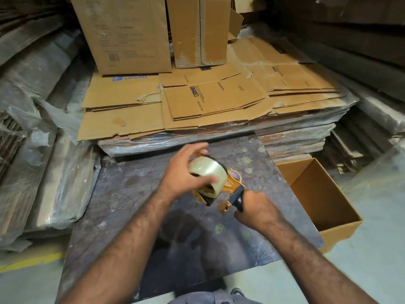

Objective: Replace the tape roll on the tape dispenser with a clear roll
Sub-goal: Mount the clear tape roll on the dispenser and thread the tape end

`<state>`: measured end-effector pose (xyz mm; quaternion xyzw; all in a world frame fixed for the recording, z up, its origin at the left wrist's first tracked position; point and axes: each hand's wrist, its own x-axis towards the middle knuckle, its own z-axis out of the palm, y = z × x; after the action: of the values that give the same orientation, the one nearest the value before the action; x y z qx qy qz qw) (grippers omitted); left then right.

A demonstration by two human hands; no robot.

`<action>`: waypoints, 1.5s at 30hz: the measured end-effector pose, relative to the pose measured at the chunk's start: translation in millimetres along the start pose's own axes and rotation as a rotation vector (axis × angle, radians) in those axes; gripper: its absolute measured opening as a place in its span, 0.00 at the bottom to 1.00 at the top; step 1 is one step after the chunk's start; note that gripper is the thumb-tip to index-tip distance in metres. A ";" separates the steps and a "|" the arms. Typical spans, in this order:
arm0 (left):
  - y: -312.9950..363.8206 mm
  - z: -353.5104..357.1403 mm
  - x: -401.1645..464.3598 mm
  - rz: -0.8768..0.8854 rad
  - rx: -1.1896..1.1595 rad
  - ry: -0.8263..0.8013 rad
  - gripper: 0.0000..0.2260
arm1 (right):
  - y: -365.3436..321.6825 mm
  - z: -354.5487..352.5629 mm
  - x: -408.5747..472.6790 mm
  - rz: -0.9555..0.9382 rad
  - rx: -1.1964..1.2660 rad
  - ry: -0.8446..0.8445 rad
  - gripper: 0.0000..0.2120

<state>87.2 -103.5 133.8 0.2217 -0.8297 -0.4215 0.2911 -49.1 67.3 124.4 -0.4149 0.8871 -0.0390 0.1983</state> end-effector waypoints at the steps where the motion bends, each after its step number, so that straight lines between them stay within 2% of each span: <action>1: -0.4 4.2 -2.2 -0.083 -0.177 0.104 0.38 | -2.3 2.0 0.3 -0.004 0.025 -0.021 0.18; 3: -2.2 12.6 0.7 -0.198 -0.391 0.233 0.38 | -7.4 5.7 0.5 -0.020 0.059 -0.054 0.17; 6: 0.3 11.6 11.6 -0.283 -0.516 0.254 0.41 | -11.9 9.2 -0.1 -0.037 0.093 -0.072 0.15; 10: -6.9 1.9 21.0 -0.179 -0.313 0.194 0.38 | -13.5 11.4 -1.1 -0.053 0.082 -0.069 0.15; 13: -8.0 4.5 22.0 -0.157 -0.285 0.259 0.37 | -16.5 11.1 -2.4 -0.058 0.074 -0.074 0.15; 18: -20.9 14.1 20.4 -0.207 -0.493 0.360 0.40 | -16.8 8.5 -3.4 -0.052 0.055 -0.065 0.17; 22: -19.6 9.3 21.8 -0.401 -0.764 0.296 0.40 | -18.2 6.0 -4.2 -0.042 0.014 -0.063 0.16; 23: -19.9 7.2 21.1 -0.441 -0.735 0.280 0.38 | -18.9 4.4 -3.7 -0.040 -0.004 -0.062 0.15; 25: -23.3 0.5 16.6 -0.411 -0.354 0.278 0.35 | -19.0 0.7 -2.2 -0.038 -0.044 -0.066 0.14; 27: -23.8 -10.4 7.6 -0.168 0.110 0.287 0.29 | -17.8 -3.1 -1.1 -0.037 -0.100 -0.076 0.15; 28: -18.9 -14.7 2.6 0.006 0.276 0.214 0.29 | -16.9 -3.9 0.0 -0.036 -0.129 -0.080 0.15; 30: -7.6 -14.6 -6.2 0.335 0.565 -0.065 0.39 | -15.2 -3.3 2.4 -0.029 -0.167 -0.095 0.16; 32: -5.8 -3.7 -13.9 0.520 0.754 -0.326 0.46 | -14.0 -1.9 3.3 -0.015 -0.172 -0.104 0.16; 34: -14.8 4.7 -18.8 0.550 0.789 -0.396 0.45 | -13.9 -0.7 3.5 -0.015 -0.162 -0.104 0.15; 36: -22.4 4.1 -19.9 0.518 0.759 -0.327 0.40 | -15.6 0.1 4.8 -0.031 -0.161 -0.100 0.16; 39: -26.6 -1.3 -19.9 0.378 0.636 -0.288 0.35 | -14.9 1.1 4.6 -0.038 -0.175 -0.110 0.17; 42: -26.6 -2.2 -23.1 0.275 0.630 -0.227 0.29 | -13.6 1.2 5.0 -0.042 -0.158 -0.101 0.16; 45: -19.4 8.6 -21.0 0.326 0.621 -0.105 0.21 | -16.3 2.0 3.2 -0.057 -0.113 -0.108 0.14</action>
<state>99.2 -96.3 107.4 0.1425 -0.9566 -0.1079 0.2301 -38.4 54.5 125.3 -0.4519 0.8639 0.0278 0.2208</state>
